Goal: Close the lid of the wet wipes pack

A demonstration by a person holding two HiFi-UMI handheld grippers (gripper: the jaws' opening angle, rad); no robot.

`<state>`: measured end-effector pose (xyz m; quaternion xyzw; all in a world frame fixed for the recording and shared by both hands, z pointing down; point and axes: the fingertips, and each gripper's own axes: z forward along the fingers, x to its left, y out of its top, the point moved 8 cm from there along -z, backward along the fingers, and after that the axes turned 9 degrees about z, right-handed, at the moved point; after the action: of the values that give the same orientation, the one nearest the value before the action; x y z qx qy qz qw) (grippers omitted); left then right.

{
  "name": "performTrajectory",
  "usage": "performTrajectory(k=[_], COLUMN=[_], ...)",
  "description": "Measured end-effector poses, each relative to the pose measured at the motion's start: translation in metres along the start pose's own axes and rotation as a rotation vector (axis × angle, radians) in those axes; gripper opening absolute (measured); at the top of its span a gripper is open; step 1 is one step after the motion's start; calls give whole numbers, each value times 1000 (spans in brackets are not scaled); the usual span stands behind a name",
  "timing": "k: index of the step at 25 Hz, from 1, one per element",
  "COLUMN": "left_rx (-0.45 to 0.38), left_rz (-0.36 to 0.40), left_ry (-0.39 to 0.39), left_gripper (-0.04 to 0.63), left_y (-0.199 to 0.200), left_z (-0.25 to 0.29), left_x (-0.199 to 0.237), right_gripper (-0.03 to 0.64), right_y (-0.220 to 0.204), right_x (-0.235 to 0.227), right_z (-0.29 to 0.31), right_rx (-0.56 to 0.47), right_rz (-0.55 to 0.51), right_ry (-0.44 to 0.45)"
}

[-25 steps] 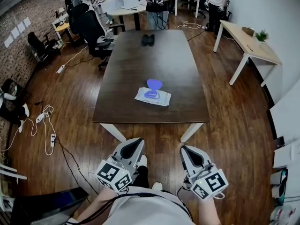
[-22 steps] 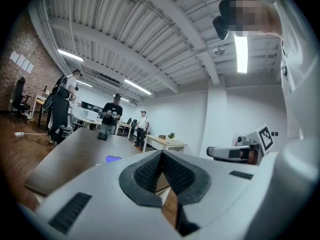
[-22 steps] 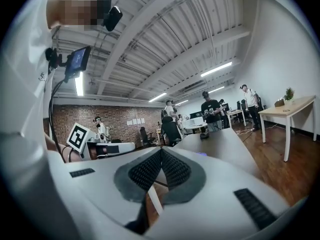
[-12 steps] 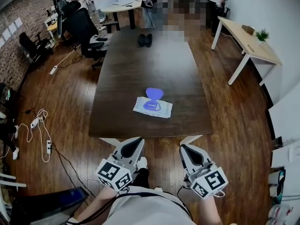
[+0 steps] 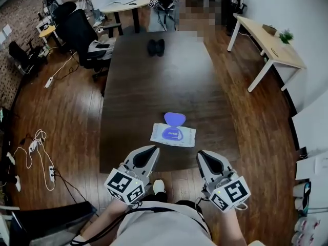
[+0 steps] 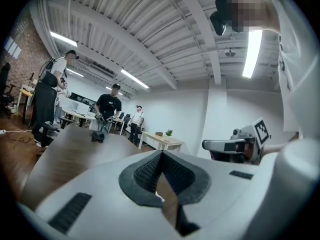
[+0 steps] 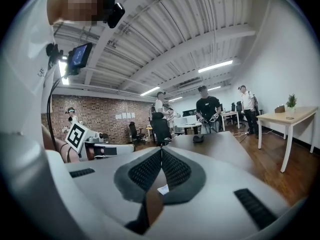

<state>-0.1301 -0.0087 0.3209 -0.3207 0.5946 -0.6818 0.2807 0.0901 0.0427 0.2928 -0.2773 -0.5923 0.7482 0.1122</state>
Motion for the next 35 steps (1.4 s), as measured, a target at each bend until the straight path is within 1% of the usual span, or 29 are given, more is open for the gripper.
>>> performTrajectory(k=[4, 7, 9, 13, 16, 20, 24, 28, 35], left_rx=[2, 8, 11, 34, 61, 134, 201, 234, 276], left_rz=[1, -1, -15, -52, -79, -96, -139, -177, -204], left_ry=[-30, -33, -34, -35, -10, 22, 55, 97, 150], left_gripper=[2, 2, 2, 2, 2, 2, 2, 2, 2], left_y=[3, 10, 9, -8, -29, -53, -80, -102, -136], left_z=[20, 33, 40, 55, 68, 91, 107, 118, 135], left_x=[28, 39, 43, 51, 57, 57, 57, 63, 70], right_gripper=[8, 8, 8, 8, 8, 8, 8, 9, 9], right_y=[3, 1, -1, -11, -19, -35, -56, -72, -100], right_x=[-10, -19, -27, -50, -73, -110, -143, -165, -193], right_z=[29, 46, 55, 77, 97, 121, 142, 163, 184], right_rx=[-6, 6, 16, 49, 84, 142, 188, 227, 274], right_rz=[11, 21, 24, 25, 37, 31, 76, 98, 128], right_ry=[-23, -23, -12, 37, 72, 115, 163, 187, 212])
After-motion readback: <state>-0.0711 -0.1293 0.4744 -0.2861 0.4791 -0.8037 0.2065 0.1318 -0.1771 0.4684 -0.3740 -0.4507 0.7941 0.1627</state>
